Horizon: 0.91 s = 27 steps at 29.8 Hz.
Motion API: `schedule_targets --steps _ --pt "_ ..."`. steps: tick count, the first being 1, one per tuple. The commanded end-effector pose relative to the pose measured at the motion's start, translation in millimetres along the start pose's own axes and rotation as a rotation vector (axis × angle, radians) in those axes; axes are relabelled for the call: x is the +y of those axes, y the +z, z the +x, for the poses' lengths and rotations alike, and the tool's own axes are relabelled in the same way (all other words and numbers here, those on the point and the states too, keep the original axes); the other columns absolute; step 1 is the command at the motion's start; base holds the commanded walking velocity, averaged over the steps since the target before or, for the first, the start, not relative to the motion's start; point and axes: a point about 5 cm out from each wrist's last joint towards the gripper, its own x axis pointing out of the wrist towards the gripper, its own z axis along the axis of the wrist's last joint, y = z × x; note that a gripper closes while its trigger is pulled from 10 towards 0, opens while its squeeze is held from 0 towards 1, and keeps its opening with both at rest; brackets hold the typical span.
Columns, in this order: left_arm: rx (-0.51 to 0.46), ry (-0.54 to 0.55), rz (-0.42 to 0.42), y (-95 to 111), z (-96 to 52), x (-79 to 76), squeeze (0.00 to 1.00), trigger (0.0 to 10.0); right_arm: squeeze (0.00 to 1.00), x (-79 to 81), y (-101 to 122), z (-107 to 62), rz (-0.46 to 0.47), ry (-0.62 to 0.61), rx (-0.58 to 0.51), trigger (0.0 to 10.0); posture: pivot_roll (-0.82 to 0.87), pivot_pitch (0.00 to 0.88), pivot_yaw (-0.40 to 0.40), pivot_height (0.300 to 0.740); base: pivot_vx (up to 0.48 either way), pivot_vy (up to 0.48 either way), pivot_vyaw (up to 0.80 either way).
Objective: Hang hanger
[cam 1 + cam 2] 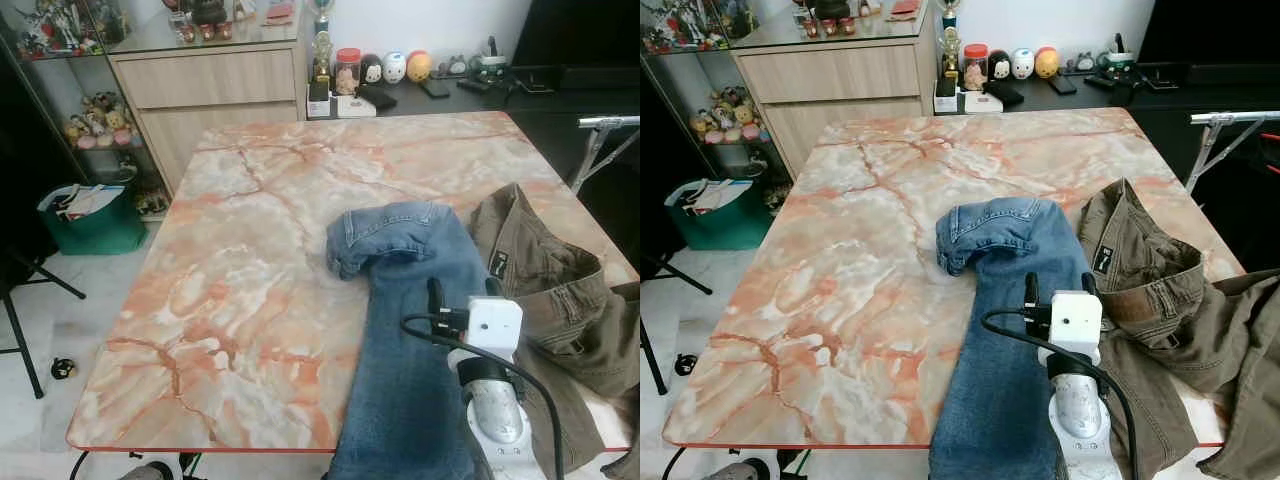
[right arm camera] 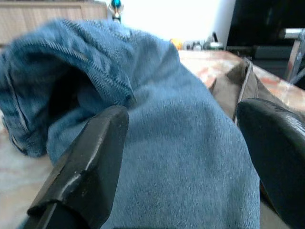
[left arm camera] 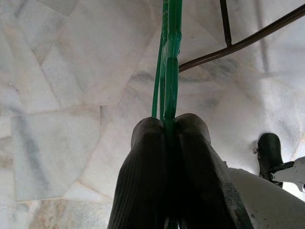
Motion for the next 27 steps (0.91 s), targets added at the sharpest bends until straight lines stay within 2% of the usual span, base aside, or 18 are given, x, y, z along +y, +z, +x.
schedule_targets --steps 1,27 --pt "-0.002 0.01 -0.021 -2.9 -1.7 2.1 0.0 10.0 0.0 3.5 1.7 2.8 -0.001 0.005 -0.02 10.0 0.08 0.0 0.045 0.74 0.0 0.0 0.0" --pt "-0.001 0.007 -0.013 -4.4 -2.7 3.3 0.0 10.0 0.0 10.1 2.7 10.4 0.009 0.037 -0.058 10.0 0.08 0.0 0.047 0.74 0.0 0.0 0.0"
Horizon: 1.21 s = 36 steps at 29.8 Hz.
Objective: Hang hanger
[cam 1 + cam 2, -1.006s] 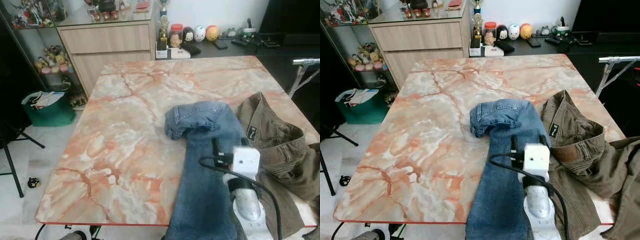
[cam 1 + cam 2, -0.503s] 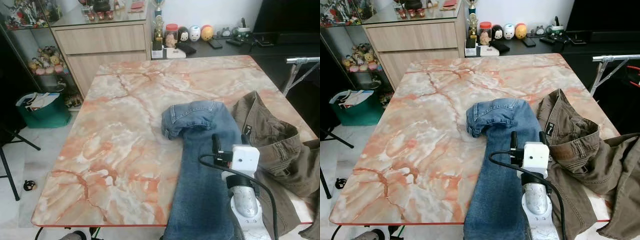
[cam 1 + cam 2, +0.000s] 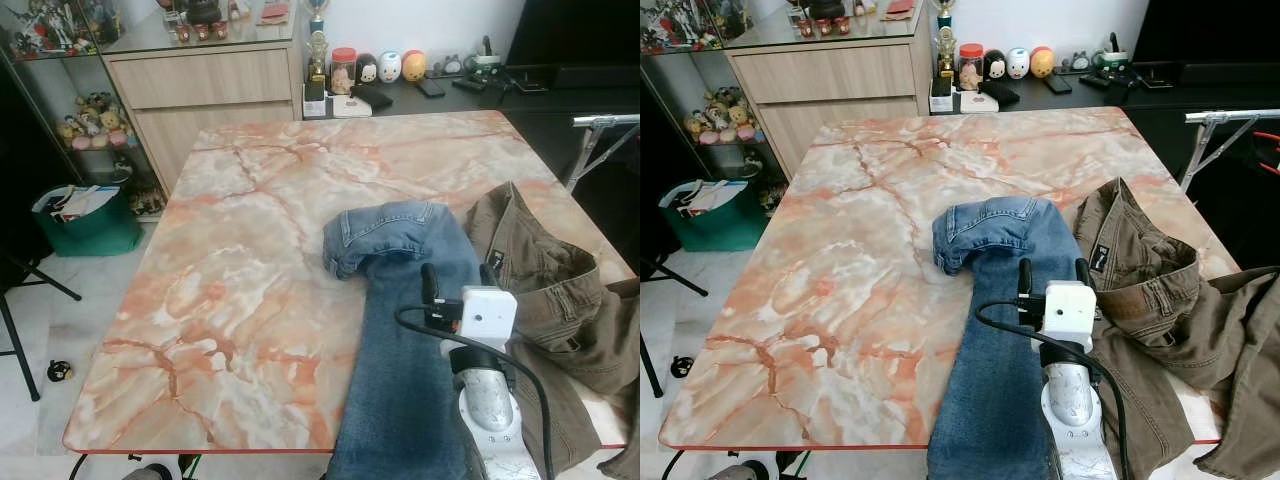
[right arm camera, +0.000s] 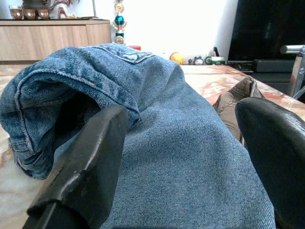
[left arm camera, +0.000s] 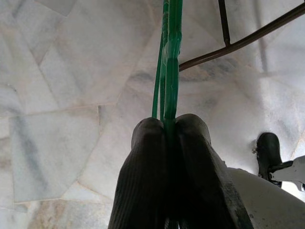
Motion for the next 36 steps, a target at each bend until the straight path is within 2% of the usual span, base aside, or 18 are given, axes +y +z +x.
schedule_targets --steps 1,20,36 --pt "-0.004 0.006 -0.009 -1.8 -1.7 2.9 0.0 10.0 0.0 3.1 0.4 1.3 -0.002 0.015 -0.006 10.0 0.08 0.0 0.047 0.74 0.0 0.0 0.0" --pt "-0.016 0.008 -0.019 1.2 -0.4 1.5 0.0 10.0 0.0 1.8 2.1 6.9 0.002 0.015 -0.013 10.0 0.07 0.006 0.05 0.74 0.0 0.0 0.0" --pt "-0.018 0.002 -0.018 1.4 -0.4 1.3 0.0 10.0 0.0 4.5 3.5 7.2 0.011 0.015 -0.017 10.0 0.07 0.016 0.058 0.74 -0.259 0.0 0.0"
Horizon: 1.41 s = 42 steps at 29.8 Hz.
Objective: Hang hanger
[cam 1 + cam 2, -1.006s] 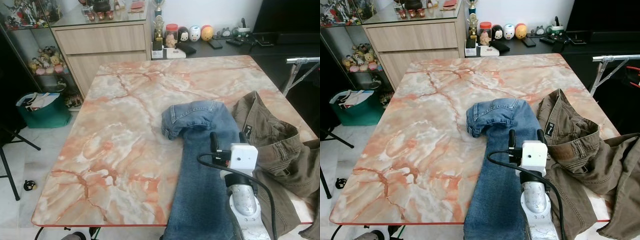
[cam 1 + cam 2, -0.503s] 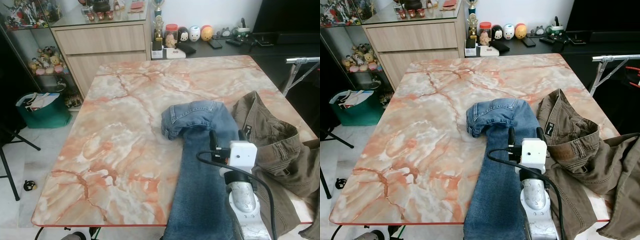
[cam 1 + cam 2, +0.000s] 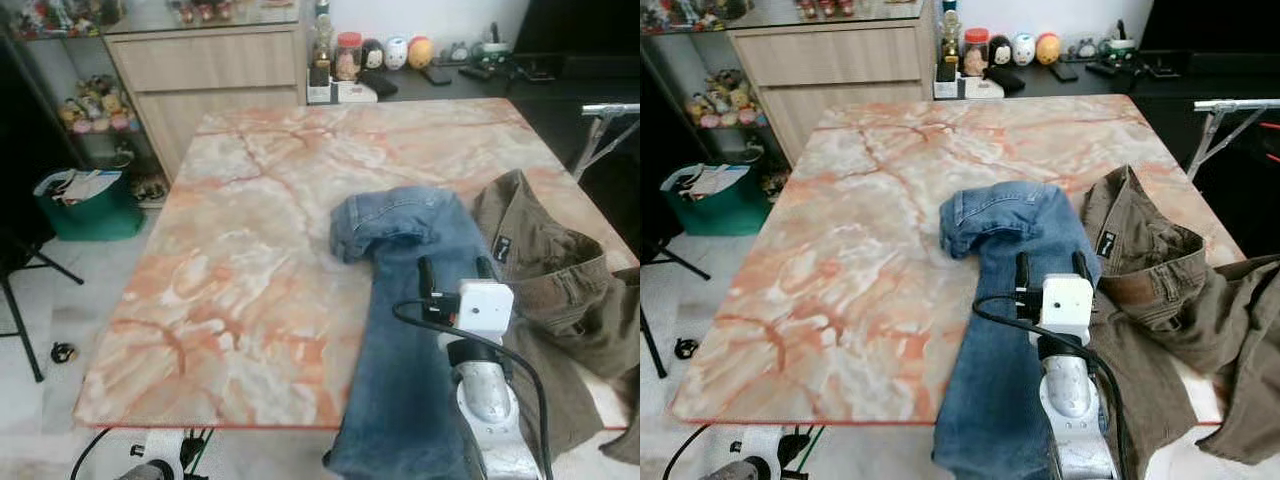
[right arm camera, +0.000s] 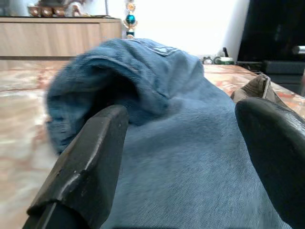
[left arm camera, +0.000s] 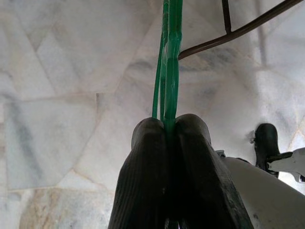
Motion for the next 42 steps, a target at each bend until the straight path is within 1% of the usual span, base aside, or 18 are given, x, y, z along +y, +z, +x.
schedule_targets --steps 1,42 --pt "-0.006 0.008 -0.017 -2.4 -1.6 1.7 0.0 10.0 0.0 2.0 -0.6 -0.2 0.004 0.007 0.0 10.0 0.07 0.018 0.056 0.74 -0.266 0.0 0.0" --pt "-0.013 -0.001 -0.016 -1.8 -0.9 -0.8 0.0 10.0 0.0 4.1 -0.8 0.9 0.007 0.019 0.001 10.0 0.07 0.014 0.05 0.74 -0.277 0.0 0.0"
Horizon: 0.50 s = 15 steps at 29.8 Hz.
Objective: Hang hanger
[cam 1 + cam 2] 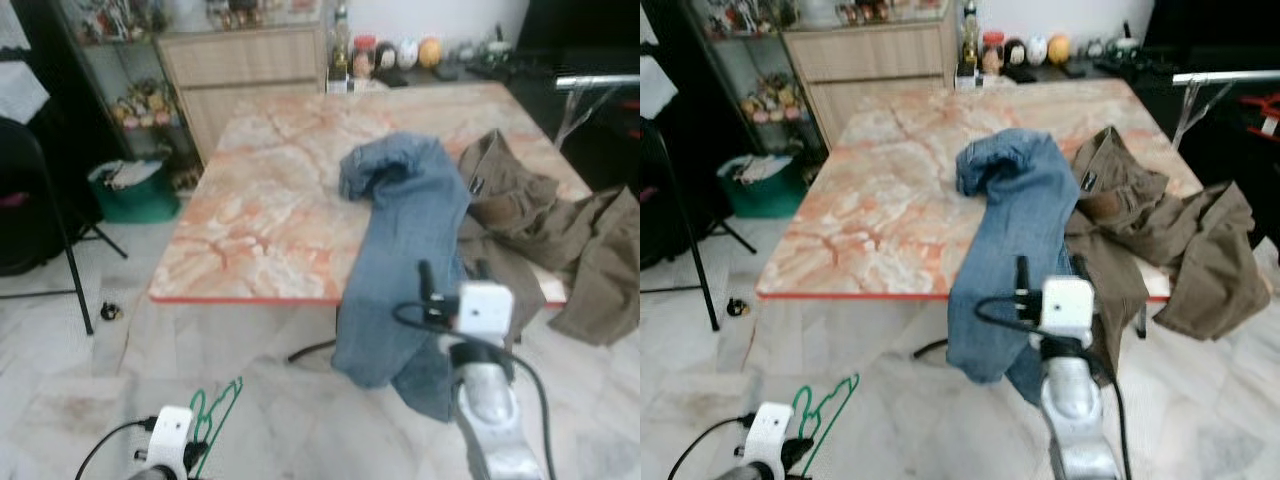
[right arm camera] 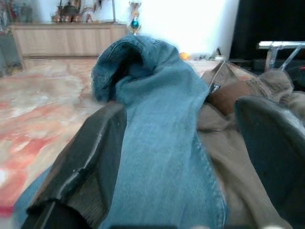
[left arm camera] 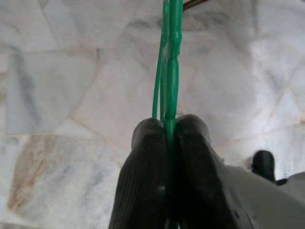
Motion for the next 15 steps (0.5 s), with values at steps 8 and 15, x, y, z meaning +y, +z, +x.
schedule_targets --steps 8,15 --pt "0.017 0.01 -0.003 -4.9 -2.6 3.9 0.0 10.0 0.0 5.1 1.6 0.7 0.008 0.014 -0.004 10.0 0.08 0.014 0.051 0.74 -0.277 0.0 0.0" --pt "0.028 0.016 -0.005 -6.5 -3.1 4.9 0.0 10.0 0.0 6.2 1.0 0.6 0.009 0.018 -0.001 10.0 0.08 0.01 0.051 0.74 -0.278 0.0 0.0"
